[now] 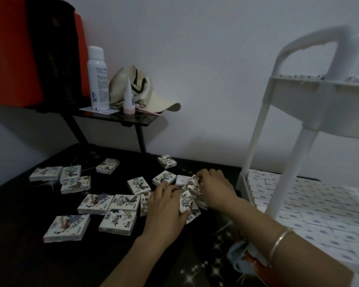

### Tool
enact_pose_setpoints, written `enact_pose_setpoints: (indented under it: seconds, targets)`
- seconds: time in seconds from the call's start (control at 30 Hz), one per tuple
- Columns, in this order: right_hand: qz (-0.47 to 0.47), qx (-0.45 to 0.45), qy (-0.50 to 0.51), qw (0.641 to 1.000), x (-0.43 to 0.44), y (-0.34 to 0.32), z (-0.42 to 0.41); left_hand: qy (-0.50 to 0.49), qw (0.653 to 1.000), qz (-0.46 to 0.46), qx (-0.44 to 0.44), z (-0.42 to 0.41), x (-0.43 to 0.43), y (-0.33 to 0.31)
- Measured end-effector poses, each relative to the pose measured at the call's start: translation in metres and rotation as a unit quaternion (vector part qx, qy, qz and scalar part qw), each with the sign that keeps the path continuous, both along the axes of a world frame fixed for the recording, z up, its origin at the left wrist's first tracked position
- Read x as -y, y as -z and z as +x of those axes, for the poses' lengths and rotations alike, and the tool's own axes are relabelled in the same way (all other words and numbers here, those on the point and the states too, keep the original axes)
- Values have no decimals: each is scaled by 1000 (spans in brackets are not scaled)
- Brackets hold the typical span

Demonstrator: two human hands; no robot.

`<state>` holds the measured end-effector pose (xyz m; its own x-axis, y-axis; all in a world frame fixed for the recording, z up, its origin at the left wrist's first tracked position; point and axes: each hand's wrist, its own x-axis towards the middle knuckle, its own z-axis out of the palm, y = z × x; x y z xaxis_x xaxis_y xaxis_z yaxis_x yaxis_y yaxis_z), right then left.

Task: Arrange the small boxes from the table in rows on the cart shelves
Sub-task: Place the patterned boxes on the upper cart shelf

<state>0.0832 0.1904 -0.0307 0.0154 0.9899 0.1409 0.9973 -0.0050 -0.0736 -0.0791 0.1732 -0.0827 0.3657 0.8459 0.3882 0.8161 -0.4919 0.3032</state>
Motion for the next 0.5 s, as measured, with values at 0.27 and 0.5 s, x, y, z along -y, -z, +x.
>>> enact_pose_setpoints:
  seconds: [0.27,0.5]
  targets:
    - [-52,-51,-60,996,10,-1,-2,8,997,77,18,-6,19,-3]
    - [-36,-140,-85,986,39,-12,-2,61,962,-131,231,-17,33,-12]
